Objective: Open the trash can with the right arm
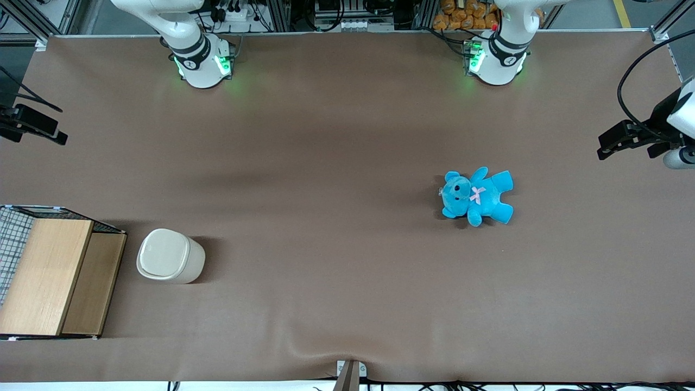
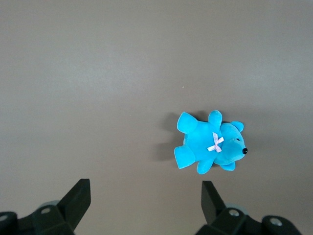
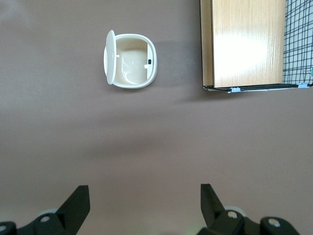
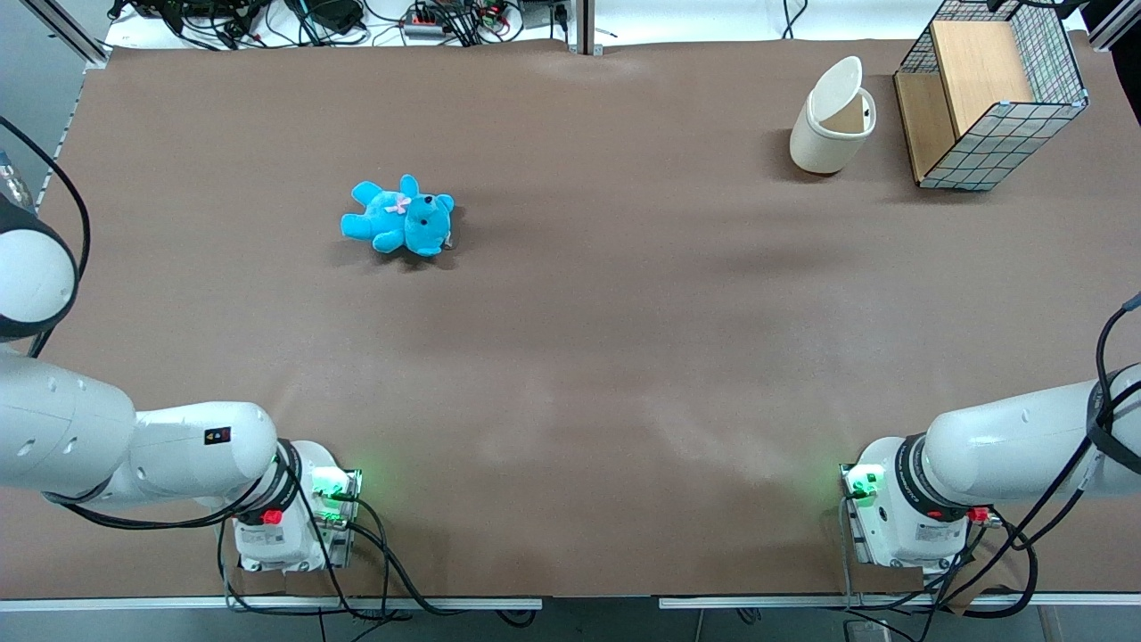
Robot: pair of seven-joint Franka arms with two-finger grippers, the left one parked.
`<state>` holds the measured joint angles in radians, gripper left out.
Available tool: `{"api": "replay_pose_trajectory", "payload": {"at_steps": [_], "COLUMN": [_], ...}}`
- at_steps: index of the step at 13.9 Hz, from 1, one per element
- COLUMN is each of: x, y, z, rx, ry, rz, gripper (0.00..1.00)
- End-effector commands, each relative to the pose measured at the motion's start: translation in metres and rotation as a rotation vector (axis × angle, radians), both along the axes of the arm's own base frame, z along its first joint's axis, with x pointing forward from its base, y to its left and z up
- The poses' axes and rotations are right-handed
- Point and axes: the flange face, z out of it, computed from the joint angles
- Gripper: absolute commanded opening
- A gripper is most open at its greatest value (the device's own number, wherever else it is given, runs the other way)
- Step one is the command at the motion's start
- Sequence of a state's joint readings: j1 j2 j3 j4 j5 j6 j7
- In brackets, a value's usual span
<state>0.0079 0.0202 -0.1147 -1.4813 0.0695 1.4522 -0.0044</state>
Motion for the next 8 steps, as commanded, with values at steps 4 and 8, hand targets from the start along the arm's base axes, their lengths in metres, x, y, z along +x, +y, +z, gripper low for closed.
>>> {"api": "replay_pose_trajectory", "payload": {"at_steps": [4,8], "x": [-0.0022,0.0005], "y": [-0.0055,-0.0067], "z": [0.0016,0.0001], "rx": [-0.034,-0.038], "ry": [0.003,0.005], "rz": [0.046,0.034], "gripper": [1.0,1.0]}}
